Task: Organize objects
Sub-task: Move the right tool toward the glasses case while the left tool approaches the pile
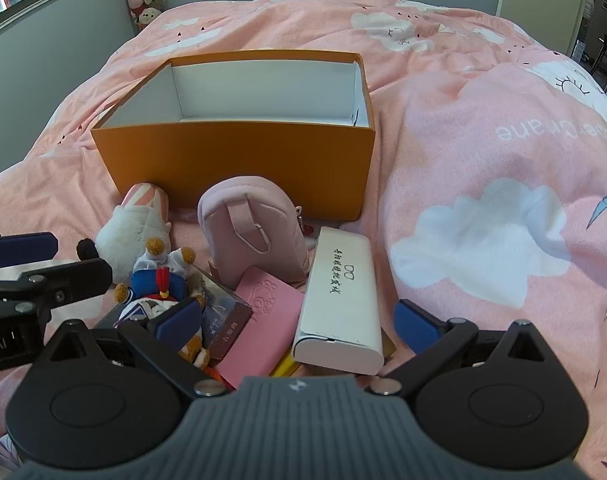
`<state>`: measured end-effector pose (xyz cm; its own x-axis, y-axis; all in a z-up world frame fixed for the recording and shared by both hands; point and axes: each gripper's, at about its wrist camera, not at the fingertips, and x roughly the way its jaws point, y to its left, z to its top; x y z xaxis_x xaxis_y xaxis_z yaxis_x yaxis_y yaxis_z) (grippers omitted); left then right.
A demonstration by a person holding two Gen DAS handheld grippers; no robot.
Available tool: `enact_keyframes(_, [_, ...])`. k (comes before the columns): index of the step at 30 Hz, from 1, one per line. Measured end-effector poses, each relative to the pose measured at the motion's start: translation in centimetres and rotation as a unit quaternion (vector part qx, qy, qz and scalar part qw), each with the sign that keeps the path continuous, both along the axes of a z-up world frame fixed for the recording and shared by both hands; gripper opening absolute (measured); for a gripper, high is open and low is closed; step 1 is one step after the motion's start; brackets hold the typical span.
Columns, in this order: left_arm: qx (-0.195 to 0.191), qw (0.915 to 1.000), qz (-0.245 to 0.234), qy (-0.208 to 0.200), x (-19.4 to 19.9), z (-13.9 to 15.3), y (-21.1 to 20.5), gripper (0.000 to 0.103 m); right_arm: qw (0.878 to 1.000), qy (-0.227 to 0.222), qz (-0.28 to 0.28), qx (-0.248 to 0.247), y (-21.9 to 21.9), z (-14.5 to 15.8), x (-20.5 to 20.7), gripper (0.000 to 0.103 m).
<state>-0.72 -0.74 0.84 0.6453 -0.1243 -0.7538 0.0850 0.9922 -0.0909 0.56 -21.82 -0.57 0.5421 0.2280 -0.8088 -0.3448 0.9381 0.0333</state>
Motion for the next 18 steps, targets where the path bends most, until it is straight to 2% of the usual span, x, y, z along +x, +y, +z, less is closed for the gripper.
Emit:
enact_keyframes(13, [-0.006, 1.0000, -0.004, 0.006, 0.09, -0.03, 0.05, 0.078, 1.000, 0.007, 0.004, -0.001, 0.03, -0.20, -0.01, 0.102])
enact_keyframes(15, [-0.011, 0.9999, -0.006, 0.010, 0.23, -0.09, 0.25, 0.076, 1.000, 0.011, 0.006, 0.000, 0.06, -0.27, 0.10, 0.102])
enact_keyframes(18, [-0.020, 0.9997, 0.000, 0.016, 0.50, -0.16, 0.80, 0.065, 1.000, 0.018, 0.012, 0.004, 0.16, -0.38, 0.30, 0.102])
